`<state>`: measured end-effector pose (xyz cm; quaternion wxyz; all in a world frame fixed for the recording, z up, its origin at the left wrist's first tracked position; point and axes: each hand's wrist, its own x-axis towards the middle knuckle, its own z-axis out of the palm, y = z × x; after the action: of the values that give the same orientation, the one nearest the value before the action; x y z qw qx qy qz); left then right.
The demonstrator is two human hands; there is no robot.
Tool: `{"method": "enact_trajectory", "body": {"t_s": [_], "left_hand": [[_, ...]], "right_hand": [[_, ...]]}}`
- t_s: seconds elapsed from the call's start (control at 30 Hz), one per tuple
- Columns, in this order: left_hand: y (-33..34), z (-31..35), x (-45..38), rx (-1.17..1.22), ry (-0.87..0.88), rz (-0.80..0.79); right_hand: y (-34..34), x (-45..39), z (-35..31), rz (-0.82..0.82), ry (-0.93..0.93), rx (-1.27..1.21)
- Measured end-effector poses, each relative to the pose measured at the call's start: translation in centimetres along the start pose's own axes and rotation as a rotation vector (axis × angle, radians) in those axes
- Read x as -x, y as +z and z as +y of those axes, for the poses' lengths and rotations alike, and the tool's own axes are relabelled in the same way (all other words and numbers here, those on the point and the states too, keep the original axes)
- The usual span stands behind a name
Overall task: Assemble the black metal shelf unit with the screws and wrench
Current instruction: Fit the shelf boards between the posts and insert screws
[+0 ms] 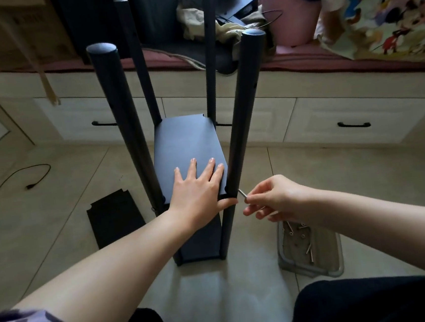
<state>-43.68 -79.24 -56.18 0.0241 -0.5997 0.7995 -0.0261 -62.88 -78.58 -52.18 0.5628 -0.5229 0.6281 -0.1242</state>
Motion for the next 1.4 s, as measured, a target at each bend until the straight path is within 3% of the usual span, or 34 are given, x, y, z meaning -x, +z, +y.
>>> {"method": "enact_trajectory", "body": {"t_s": [0.33,0.6,0.9,1.4], "left_hand": [[0.0,0.0,0.0,0.007,0.008,0.0],[0.0,0.0,0.0,0.002,0.009,0.003],[0.0,0.0,0.0,0.0,0.01,0.003],[-0.2,0.0,0.1,0.008,0.004,-0.012]], "right_hand": [[0.3,-0.3,0.1,-0.075,0.047,0.068],[0.2,-0.4,0.1,-0.039,0.03,0.092],[0.0,-0.5,0.1,0.069,-0.139,0.235],[0.1,-1.4,0.4,0.054,-0.167,0.183]]}}
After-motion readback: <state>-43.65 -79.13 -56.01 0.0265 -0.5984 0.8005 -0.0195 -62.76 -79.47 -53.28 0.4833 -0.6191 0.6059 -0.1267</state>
